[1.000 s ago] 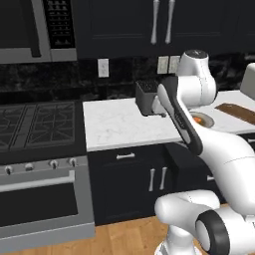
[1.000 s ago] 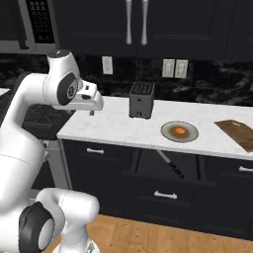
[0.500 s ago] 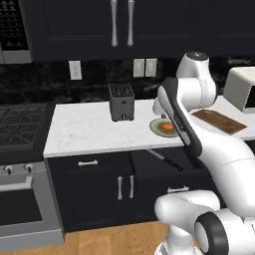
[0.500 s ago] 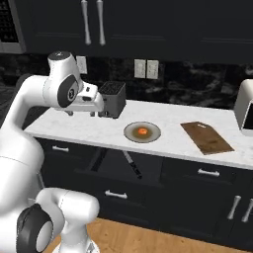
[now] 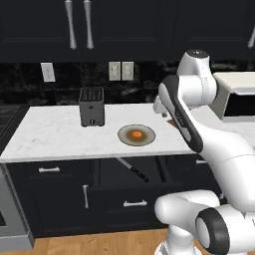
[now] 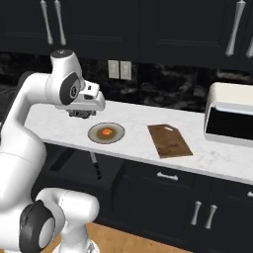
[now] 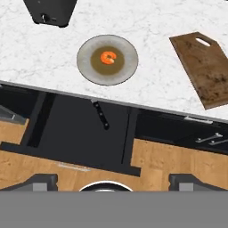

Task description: Pick up the knife from the drawer and place it on the cutting board. Then place the meat from the plate to the cutting board.

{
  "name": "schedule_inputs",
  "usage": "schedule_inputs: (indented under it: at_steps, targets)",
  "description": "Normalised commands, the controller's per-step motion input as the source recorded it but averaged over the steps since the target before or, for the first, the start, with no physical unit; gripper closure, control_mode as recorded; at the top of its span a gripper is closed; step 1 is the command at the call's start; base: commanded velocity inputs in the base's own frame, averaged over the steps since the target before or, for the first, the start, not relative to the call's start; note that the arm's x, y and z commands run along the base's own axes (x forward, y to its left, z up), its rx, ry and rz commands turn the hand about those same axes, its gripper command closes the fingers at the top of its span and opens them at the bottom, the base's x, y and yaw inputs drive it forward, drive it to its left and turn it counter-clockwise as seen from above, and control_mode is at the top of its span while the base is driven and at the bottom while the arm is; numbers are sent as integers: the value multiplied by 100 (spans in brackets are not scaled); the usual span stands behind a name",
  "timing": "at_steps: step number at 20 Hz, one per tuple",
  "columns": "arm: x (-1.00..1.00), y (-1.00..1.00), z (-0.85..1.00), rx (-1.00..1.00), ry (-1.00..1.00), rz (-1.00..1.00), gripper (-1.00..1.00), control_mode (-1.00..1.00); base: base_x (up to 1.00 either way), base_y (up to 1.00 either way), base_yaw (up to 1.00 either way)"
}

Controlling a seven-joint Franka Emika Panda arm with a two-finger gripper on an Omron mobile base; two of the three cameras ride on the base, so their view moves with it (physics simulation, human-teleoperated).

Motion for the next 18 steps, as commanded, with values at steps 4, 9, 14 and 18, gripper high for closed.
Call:
schedule_inputs:
  at_steps: [4,9,14,18]
  targets:
    - [0,0,0,0,0,0,-100,100,21,-71,24]
    - [0,0,0,0,0,0,-100,100,2,-58,26]
    - [0,0,0,0,0,0,-100,100,-2,-55,25]
    - [0,0,0,0,0,0,-100,100,5,-48,27]
